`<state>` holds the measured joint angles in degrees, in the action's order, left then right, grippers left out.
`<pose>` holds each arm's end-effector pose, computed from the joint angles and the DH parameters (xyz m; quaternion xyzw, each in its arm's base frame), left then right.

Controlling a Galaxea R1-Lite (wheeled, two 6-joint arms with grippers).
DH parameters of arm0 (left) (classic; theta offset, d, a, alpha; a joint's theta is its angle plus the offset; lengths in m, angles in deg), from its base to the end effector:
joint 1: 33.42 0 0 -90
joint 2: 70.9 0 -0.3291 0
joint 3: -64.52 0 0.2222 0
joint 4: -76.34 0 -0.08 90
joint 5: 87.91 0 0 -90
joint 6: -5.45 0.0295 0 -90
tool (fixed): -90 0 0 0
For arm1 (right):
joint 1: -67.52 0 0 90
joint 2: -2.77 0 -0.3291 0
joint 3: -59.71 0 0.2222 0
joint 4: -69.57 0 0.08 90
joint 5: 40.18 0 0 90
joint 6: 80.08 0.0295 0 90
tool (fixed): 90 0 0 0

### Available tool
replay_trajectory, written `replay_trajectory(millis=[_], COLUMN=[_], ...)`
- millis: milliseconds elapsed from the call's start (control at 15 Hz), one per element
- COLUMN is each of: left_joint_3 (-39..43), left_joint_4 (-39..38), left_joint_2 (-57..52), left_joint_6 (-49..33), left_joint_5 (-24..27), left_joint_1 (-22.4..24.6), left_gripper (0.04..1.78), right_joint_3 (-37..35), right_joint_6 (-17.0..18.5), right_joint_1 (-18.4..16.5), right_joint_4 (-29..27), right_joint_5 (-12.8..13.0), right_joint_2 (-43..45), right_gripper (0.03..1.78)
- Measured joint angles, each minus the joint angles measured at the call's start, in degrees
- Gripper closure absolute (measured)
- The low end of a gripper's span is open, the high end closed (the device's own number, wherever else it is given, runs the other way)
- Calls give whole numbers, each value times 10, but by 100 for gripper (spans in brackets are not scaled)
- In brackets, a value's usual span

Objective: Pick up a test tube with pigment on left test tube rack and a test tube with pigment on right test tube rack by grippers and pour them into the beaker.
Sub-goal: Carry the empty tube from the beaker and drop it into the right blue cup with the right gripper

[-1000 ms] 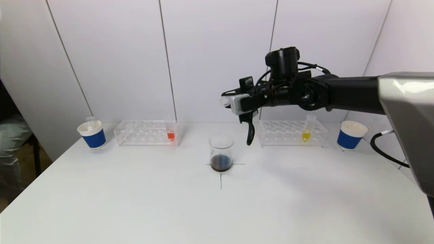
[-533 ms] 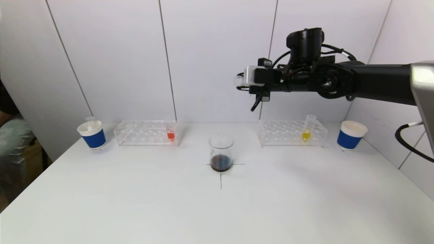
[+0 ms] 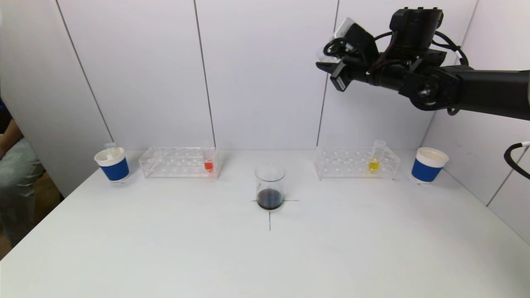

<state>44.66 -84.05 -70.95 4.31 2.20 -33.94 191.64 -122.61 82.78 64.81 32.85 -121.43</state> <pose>-0.0107 0.0000 0.0760 -0.0100 -0.0026 -0.0055 0.9999 0.4929 0.1434 0.3077 -0.3487 -0.1248 0.2492 0.8949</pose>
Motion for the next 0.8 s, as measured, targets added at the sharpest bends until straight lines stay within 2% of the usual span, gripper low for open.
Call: replay_trajectory(millis=[133,333,600,800], left_joint_3=[0,0,0,0], left_joint_4=[0,0,0,0], left_joint_2=[0,0,0,0], left_joint_6=[0,0,0,0], left_joint_5=[0,0,0,0], left_joint_1=[0,0,0,0], left_gripper=[6,6,6,6], right_joint_3=[1,1,1,0], right_joint_6=[52,105,199,274], right_joint_1=[-13,-37,-71,-104], right_joint_4=[-2,-22,-93,-102], right_joint_5=[36,104,136,157], right_joint_2=[7,16,40,52], right_gripper=[133,133,133,133])
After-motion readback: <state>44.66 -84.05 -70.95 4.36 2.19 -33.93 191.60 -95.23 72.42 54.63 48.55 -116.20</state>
